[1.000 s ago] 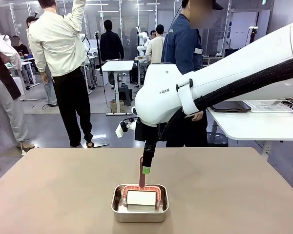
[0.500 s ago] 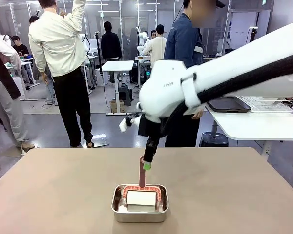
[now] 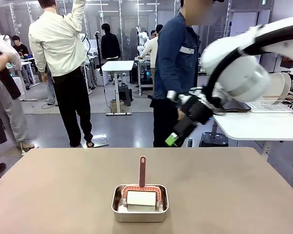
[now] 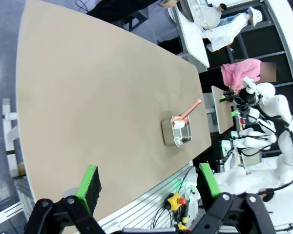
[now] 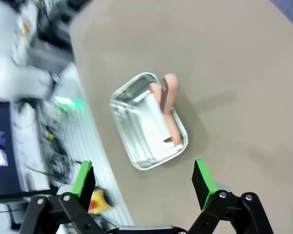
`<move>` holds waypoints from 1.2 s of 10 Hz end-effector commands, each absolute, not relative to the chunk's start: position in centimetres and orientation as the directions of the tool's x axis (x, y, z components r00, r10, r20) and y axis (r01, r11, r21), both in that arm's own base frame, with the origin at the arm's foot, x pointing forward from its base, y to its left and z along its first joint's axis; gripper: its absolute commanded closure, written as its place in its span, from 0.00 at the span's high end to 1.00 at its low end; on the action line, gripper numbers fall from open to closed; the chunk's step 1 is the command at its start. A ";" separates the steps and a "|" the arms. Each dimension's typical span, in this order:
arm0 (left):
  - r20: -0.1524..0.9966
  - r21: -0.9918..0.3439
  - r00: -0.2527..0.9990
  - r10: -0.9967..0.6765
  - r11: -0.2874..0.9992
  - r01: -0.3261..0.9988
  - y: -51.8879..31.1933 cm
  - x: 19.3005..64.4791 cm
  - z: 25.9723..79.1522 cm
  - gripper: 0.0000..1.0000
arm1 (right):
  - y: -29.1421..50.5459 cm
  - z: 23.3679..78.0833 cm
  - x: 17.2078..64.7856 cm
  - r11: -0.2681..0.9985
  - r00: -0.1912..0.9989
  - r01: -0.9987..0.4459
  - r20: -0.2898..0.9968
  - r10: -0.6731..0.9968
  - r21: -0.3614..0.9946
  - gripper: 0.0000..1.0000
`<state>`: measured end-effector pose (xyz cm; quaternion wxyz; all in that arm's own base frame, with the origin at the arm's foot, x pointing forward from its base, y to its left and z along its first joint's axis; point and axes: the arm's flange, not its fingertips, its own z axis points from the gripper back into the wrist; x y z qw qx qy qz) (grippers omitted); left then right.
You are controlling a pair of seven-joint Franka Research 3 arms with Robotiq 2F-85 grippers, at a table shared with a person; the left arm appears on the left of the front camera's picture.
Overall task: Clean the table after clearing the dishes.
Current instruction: Place the Lint Roller back on top of the Airtight Container.
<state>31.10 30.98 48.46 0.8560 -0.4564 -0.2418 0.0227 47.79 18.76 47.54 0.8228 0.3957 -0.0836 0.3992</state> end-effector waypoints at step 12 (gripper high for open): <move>0.396 -0.797 0.881 0.260 0.573 0.189 31.1 30.9 48.9 1.00 | -28.6 40.7 40.2 0.391 0.936 -0.135 0.247 -0.251 0.910 1.00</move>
